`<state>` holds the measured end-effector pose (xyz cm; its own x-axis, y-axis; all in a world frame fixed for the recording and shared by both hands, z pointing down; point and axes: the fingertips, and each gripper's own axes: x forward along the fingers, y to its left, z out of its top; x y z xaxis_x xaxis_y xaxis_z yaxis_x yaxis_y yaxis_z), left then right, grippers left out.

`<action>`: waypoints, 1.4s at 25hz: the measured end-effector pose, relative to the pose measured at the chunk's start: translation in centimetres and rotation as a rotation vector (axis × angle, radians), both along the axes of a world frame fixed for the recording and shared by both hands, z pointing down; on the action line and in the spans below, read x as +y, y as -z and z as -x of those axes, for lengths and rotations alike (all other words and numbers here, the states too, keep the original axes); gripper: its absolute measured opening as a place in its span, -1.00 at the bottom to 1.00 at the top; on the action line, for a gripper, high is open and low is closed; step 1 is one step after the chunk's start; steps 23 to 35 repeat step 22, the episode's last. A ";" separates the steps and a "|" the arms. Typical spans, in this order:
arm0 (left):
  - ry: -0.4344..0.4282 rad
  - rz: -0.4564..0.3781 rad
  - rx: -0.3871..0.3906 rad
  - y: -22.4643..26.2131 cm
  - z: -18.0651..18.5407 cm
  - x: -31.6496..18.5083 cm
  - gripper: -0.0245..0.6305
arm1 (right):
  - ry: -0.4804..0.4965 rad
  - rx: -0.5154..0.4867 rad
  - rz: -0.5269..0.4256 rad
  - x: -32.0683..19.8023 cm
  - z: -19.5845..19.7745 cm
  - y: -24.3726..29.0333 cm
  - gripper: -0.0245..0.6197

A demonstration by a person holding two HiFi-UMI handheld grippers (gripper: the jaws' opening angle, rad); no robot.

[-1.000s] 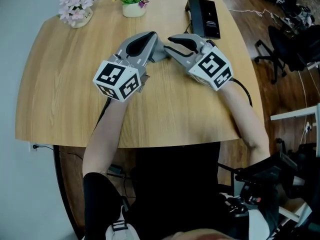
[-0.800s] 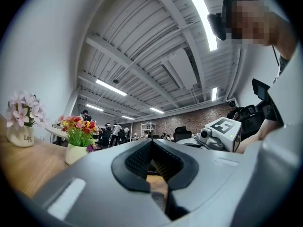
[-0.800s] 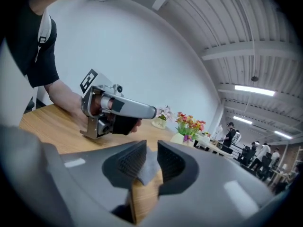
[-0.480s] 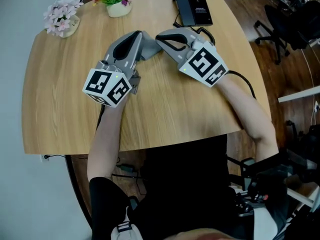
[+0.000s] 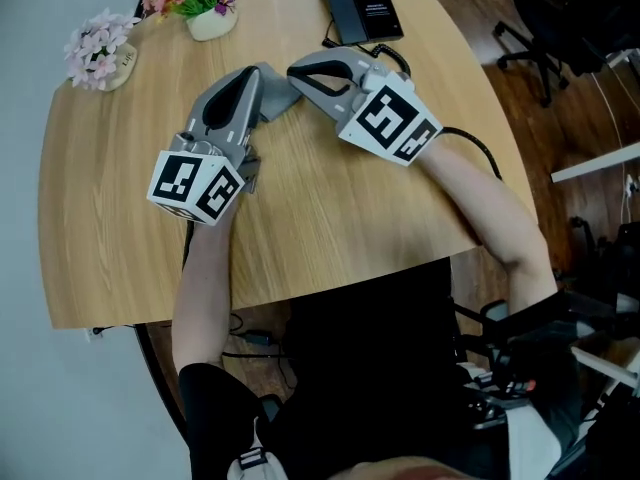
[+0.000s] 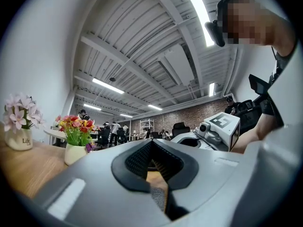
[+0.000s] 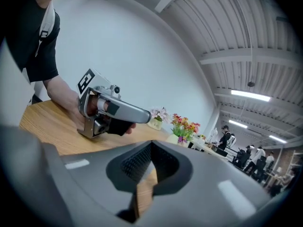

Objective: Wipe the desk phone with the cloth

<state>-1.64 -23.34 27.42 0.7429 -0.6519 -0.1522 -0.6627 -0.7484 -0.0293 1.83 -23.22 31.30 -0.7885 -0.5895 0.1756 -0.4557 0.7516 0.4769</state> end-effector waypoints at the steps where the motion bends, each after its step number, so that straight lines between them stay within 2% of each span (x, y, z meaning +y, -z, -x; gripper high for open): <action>1: -0.002 0.004 -0.008 -0.1 0.1 0.0 -0.92 | -0.007 -0.005 0.005 -0.2 0.0 -0.2 -0.91; 9: 0.027 -0.011 -0.051 0.3 -0.3 0.6 -0.92 | 0.020 -0.012 0.034 -0.1 0.4 -0.2 -0.91; 35: 0.005 -0.008 -0.052 0.2 -1.5 0.8 -0.92 | 0.015 0.010 0.035 0.4 -0.4 -0.5 -0.91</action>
